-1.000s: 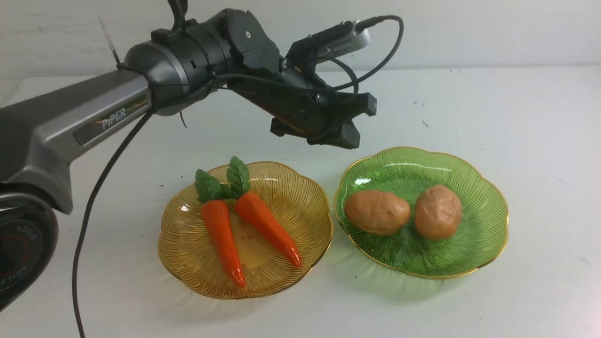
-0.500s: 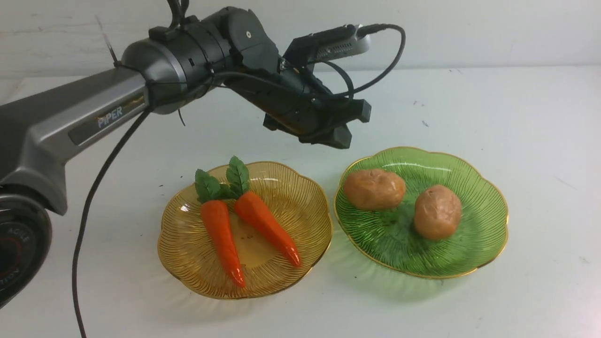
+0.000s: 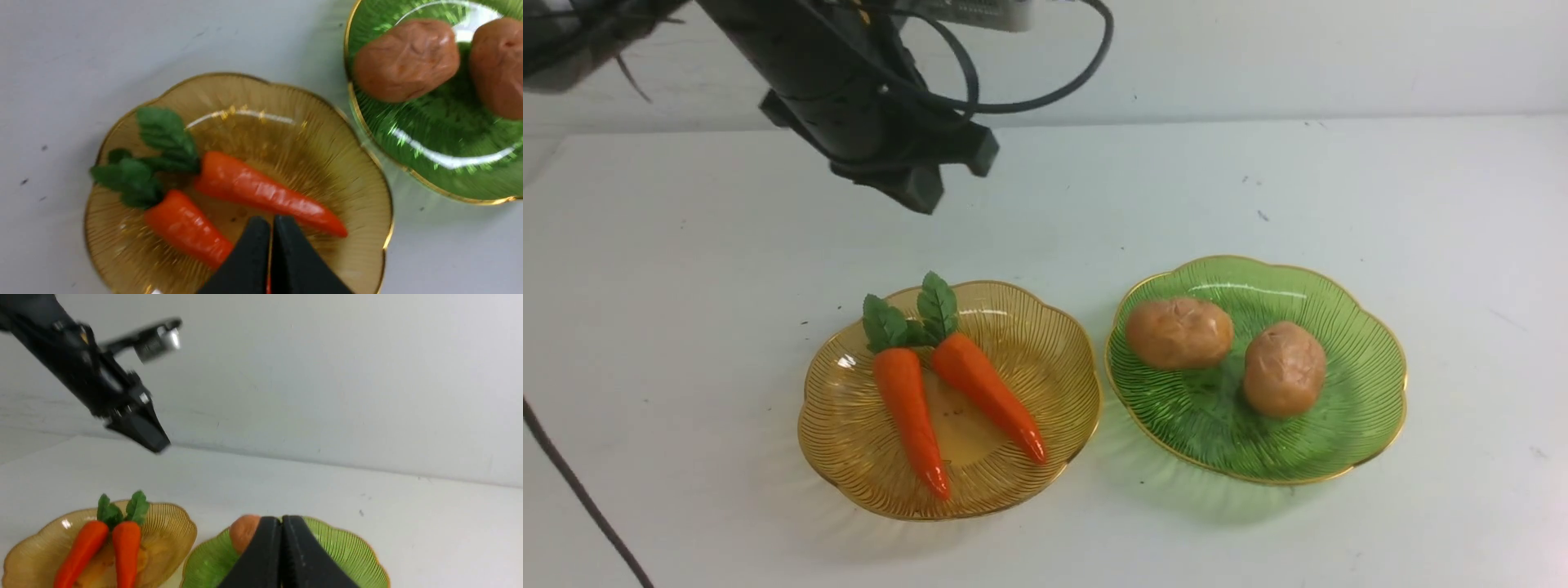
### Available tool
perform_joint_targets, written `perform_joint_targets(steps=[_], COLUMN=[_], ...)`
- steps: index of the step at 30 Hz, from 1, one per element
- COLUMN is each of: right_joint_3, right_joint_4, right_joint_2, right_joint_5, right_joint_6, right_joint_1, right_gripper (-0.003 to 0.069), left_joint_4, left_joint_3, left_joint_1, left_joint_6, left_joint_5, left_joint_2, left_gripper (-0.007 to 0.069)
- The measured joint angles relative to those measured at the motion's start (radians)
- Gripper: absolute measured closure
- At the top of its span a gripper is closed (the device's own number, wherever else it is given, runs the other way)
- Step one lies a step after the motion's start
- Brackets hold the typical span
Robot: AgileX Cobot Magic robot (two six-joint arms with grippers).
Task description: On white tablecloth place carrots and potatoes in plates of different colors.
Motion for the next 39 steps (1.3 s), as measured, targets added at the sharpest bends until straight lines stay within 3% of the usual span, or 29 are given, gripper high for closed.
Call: perform_joint_targets(steps=[8, 16, 23, 28, 33, 36, 39], right_joint_3=[0.085, 0.088, 0.088, 0.088, 0.088, 0.088, 0.088], right_joint_4=[-0.045, -0.045, -0.045, -0.045, -0.045, -0.045, -0.045], right_joint_2=[0.000, 0.000, 0.000, 0.000, 0.000, 0.000, 0.000], right_joint_5=[-0.042, -0.060, -0.062, -0.063, -0.063, -0.063, -0.063], right_joint_6=[0.000, 0.000, 0.000, 0.000, 0.000, -0.001, -0.009], right_joint_1=[-0.096, -0.110, -0.110, -0.110, -0.110, -0.110, -0.110], right_gripper=[0.0674, 0.0674, 0.0674, 0.0674, 0.0674, 0.0674, 0.0674], left_joint_4=[0.178, 0.211, 0.211, 0.167, 0.082, 0.039, 0.037], left_joint_3=[0.019, 0.187, 0.669, 0.991, 1.282, 1.352, 1.364], left_joint_1=[0.000, 0.000, 0.000, 0.000, 0.000, 0.000, 0.000], left_joint_6=[-0.007, -0.009, -0.058, -0.115, -0.181, -0.193, -0.194], left_joint_5=[0.025, 0.025, 0.016, -0.158, -0.499, -0.658, -0.686], left_joint_2=[-0.185, -0.388, -0.820, -1.062, -1.252, -1.294, -1.297], left_gripper=[0.0628, 0.0628, 0.0628, 0.0628, 0.0628, 0.0628, 0.0628])
